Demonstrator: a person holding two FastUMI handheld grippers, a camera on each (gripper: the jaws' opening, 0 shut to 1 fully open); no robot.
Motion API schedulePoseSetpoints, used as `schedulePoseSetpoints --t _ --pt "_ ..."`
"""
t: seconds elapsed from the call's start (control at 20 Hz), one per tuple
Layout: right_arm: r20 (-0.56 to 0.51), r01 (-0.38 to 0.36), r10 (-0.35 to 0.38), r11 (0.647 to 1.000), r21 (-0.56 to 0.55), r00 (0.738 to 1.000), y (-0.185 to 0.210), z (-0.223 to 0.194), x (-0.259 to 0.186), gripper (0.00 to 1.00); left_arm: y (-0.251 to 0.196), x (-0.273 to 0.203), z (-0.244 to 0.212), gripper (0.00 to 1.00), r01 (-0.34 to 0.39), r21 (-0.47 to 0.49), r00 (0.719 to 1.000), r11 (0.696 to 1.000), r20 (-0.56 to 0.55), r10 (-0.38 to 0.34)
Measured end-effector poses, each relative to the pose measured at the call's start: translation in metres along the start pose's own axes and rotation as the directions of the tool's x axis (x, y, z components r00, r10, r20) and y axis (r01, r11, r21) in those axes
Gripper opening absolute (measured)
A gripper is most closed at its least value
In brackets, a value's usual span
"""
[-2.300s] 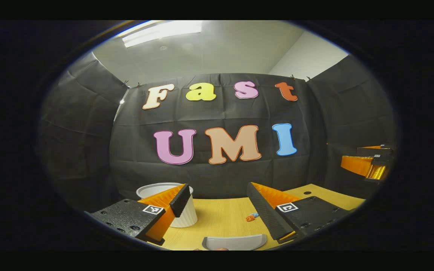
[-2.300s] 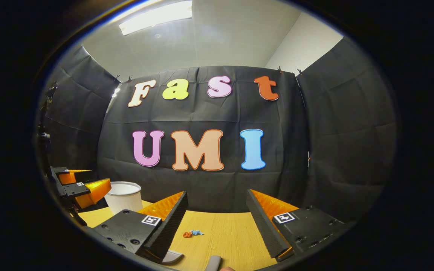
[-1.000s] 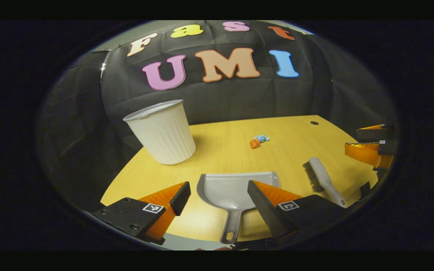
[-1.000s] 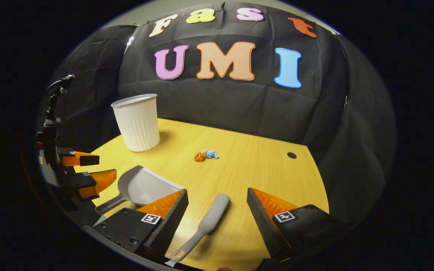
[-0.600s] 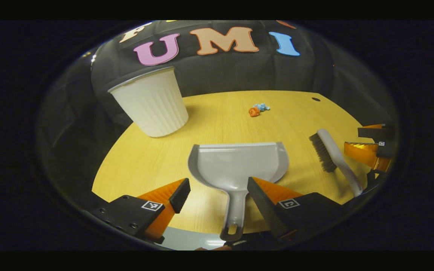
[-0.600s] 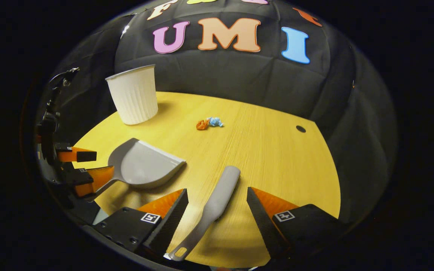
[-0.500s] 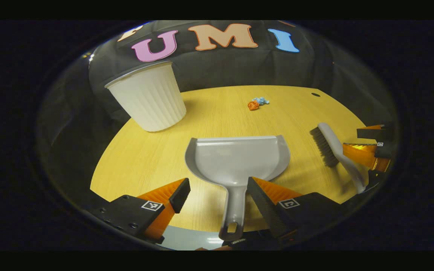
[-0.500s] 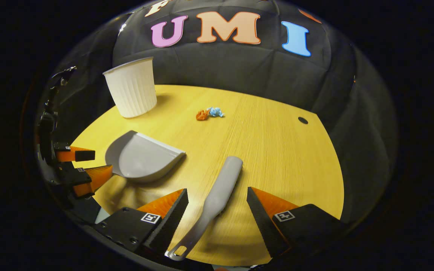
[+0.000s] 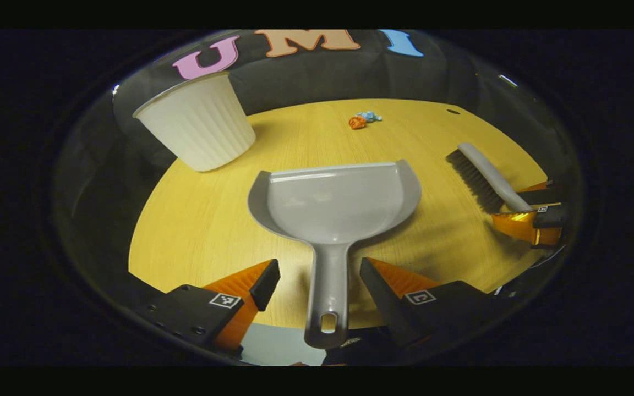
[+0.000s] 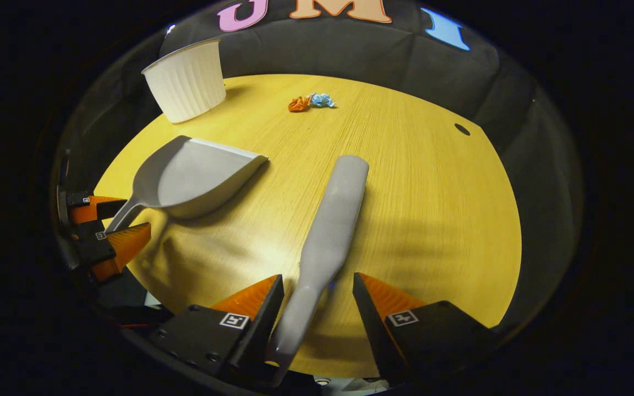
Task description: Pick up the small broom and dustpan from the desktop, sweep the trash into the dustpan with the broom, and then empty the trash into the garbage bin.
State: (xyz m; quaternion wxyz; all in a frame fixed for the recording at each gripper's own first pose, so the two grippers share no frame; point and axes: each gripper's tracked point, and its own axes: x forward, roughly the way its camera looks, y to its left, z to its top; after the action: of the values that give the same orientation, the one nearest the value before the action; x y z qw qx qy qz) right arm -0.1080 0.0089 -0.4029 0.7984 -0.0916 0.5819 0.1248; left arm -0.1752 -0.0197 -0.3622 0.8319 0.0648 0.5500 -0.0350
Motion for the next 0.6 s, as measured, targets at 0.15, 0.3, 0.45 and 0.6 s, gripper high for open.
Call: schedulePoseSetpoints --t 0.15,0.3,0.45,0.6 --pt "-0.027 0.015 -0.015 1.0 -0.003 1.0 -0.003 -0.003 0.006 0.47 0.002 0.011 -0.009 0.62 0.004 0.014 0.999 1.0 -0.034 -0.003" --pt "-0.063 0.001 -0.001 1.0 -0.008 0.998 -0.007 -0.004 0.01 0.23 0.003 0.012 -0.02 0.35 0.003 0.02 0.999 1.0 -0.054 -0.001" --pt "-0.058 -0.03 0.03 1.0 -0.005 0.998 -0.009 -0.002 0.007 0.2 0.003 0.015 -0.014 0.29 0.023 0.034 0.999 0.999 -0.044 -0.022" --pt "-0.005 -0.034 0.034 0.999 0.013 0.999 -0.019 0.013 0.0 0.15 0.002 0.012 -0.009 0.25 0.031 0.029 0.999 0.999 -0.011 -0.031"
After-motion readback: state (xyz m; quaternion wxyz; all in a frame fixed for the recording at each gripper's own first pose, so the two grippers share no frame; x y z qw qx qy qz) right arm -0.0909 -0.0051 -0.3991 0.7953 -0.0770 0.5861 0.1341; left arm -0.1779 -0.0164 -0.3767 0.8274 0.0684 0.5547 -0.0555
